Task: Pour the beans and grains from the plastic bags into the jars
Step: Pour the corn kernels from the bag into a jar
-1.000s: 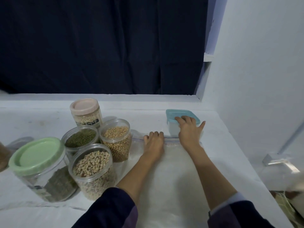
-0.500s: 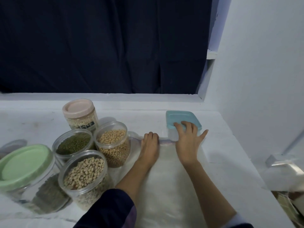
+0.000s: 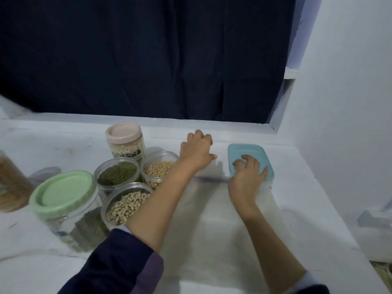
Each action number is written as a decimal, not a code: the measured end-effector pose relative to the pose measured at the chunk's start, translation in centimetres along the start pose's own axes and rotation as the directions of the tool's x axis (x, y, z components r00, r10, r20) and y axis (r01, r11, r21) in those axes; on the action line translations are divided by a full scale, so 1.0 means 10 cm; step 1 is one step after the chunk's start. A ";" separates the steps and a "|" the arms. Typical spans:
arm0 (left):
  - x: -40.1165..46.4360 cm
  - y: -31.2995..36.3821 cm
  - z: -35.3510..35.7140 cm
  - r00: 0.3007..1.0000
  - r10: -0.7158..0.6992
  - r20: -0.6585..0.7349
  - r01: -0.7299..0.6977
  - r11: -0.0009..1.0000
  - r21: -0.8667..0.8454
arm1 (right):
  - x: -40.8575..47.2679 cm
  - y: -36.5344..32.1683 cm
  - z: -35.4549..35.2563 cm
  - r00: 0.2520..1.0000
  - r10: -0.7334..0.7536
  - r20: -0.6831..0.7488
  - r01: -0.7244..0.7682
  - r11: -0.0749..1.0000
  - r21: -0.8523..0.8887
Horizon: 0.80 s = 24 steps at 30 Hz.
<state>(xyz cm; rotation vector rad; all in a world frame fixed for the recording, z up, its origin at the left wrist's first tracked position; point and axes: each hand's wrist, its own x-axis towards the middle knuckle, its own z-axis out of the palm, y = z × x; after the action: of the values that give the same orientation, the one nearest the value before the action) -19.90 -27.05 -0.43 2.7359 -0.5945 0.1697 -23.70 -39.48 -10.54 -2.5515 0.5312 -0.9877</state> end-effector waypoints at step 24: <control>-0.42 -0.87 -0.10 0.933 -0.159 -0.324 0.158 0.987 -0.028 | -0.64 -0.48 0.55 0.725 -0.370 0.581 0.307 0.929 0.208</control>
<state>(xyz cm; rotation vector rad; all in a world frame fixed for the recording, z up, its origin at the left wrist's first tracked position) -20.10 -17.63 -2.84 2.6552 -0.2795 0.5675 -23.29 -31.33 -15.81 -2.7161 -0.1798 -0.2061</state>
